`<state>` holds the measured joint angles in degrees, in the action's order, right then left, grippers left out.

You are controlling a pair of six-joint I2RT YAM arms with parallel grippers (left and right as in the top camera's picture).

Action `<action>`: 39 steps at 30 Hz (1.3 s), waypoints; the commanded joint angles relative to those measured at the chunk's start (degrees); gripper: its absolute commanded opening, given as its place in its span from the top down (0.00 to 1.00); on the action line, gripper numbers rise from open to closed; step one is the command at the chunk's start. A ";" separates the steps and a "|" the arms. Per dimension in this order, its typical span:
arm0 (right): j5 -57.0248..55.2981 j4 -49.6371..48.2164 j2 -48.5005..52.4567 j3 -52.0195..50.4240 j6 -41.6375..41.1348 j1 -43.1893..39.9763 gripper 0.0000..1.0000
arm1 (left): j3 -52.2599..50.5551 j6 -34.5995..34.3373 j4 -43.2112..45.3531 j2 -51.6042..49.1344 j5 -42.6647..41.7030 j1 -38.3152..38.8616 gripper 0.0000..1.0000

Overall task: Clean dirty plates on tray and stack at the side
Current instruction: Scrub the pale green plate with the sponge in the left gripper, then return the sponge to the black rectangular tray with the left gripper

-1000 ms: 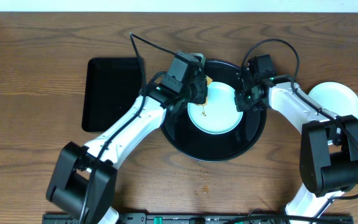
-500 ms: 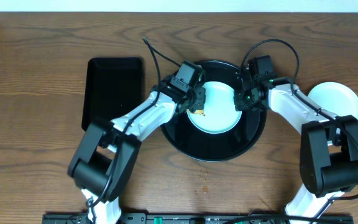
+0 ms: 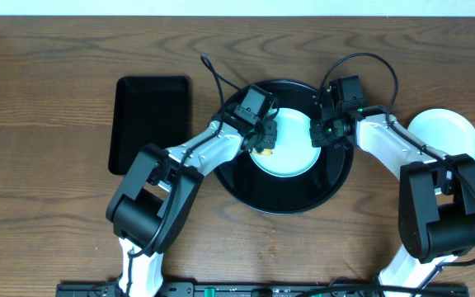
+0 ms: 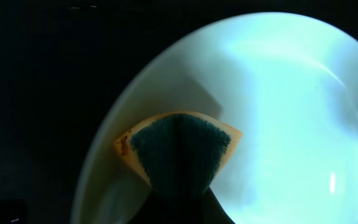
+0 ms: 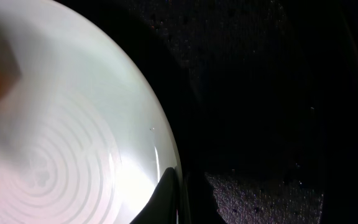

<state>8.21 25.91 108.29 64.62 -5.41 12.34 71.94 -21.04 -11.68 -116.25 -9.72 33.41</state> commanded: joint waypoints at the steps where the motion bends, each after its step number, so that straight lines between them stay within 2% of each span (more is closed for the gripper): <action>1: 0.44 0.20 1.07 -1.53 -0.35 0.50 0.99 | -0.52 -0.74 -1.05 -3.96 -1.64 2.23 0.93; 7: 0.44 0.15 1.51 -1.53 -0.35 0.50 0.99 | -0.61 -1.90 -1.01 -4.11 -3.39 4.81 0.93; 11: 0.44 0.15 1.51 -1.53 -0.35 0.50 0.99 | -0.61 -3.32 -0.15 -4.09 -11.21 5.14 0.93; 15: 0.44 0.11 1.51 -1.53 -0.35 0.50 0.99 | -0.55 -3.56 5.84 -2.62 -20.28 3.39 0.93; 18: 0.44 0.17 1.51 -1.53 -0.35 0.50 0.99 | -0.37 -7.72 12.90 0.63 -27.12 0.09 0.92; 21: 0.44 0.22 1.51 -1.53 -0.33 0.50 0.99 | -0.37 -11.89 18.40 5.64 -30.21 -4.68 0.92; 25: 0.42 0.24 1.51 -1.53 -0.33 0.48 0.93 | -0.35 -12.00 17.57 13.11 -30.18 -11.54 0.93; 28: 0.42 0.24 1.51 -1.53 -0.33 0.50 0.85 | -0.35 -7.93 11.89 18.21 -30.03 -16.85 0.93; 30: 0.44 0.24 1.51 -1.53 -0.33 0.50 0.83 | -0.35 -3.91 3.89 21.05 -26.14 -20.41 0.93; 32: 0.44 0.22 1.51 -1.53 -0.33 0.50 0.82 | -0.35 -0.37 -4.59 22.69 -18.38 -23.32 0.93; 34: 0.44 0.22 1.51 -1.53 -0.33 0.50 0.83 | -0.35 2.03 -12.35 23.04 -7.80 -25.75 0.92; 36: 0.44 0.22 1.51 -1.53 -0.33 0.50 0.87 | -0.57 2.21 -20.68 22.40 6.62 -28.17 0.93; 39: 0.44 0.20 1.51 -1.53 -0.33 0.50 0.89 | -1.79 2.73 -23.61 21.05 13.31 -29.92 0.92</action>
<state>9.17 25.91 108.66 63.77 -5.65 12.47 71.33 -21.50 -34.26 -93.60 -12.34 5.17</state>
